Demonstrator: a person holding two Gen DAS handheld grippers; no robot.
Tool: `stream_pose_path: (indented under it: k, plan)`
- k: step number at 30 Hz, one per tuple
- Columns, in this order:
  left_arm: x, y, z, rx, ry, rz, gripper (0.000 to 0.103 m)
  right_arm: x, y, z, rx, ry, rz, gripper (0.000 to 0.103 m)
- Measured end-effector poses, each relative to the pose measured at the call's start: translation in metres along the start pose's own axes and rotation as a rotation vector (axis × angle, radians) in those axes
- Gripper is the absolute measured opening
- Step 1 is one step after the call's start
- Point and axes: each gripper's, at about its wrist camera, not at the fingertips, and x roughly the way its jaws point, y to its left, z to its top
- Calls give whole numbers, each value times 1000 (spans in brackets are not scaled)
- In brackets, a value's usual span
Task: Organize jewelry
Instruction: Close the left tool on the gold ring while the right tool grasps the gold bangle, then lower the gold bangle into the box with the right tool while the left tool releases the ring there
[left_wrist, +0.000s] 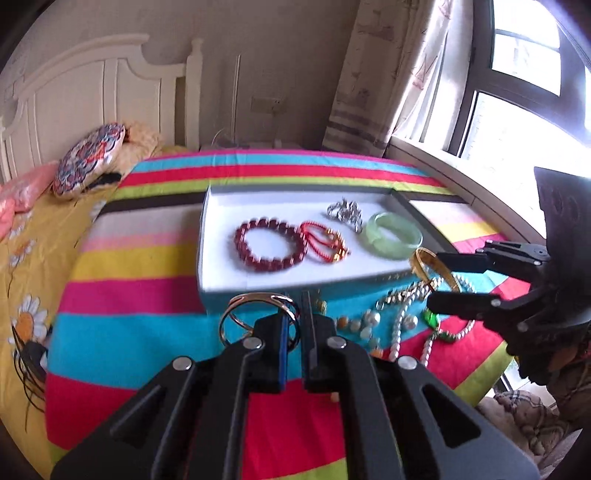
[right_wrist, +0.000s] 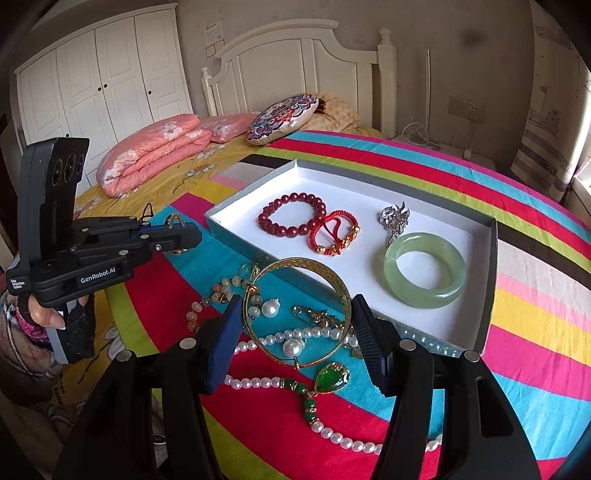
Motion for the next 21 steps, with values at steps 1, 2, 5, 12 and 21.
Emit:
stream_pose_path:
  k: [1, 2, 5, 12, 21]
  plan:
    - [0, -1, 5, 6, -4, -4, 5, 0, -1, 3, -4, -4, -8, 58]
    - [1, -1, 10, 13, -8, -4, 5, 0, -2, 5, -6, -9, -14, 58]
    - [7, -4, 27, 40, -17, -4, 5, 1, -4, 17, -14, -19, -19, 58]
    - [55, 0, 73, 47, 35, -26, 5, 38, -19, 37, 25, 56, -47, 58]
    - [147, 18, 115, 25, 174, 49, 5, 78, -40, 59, 104, 123, -45, 58]
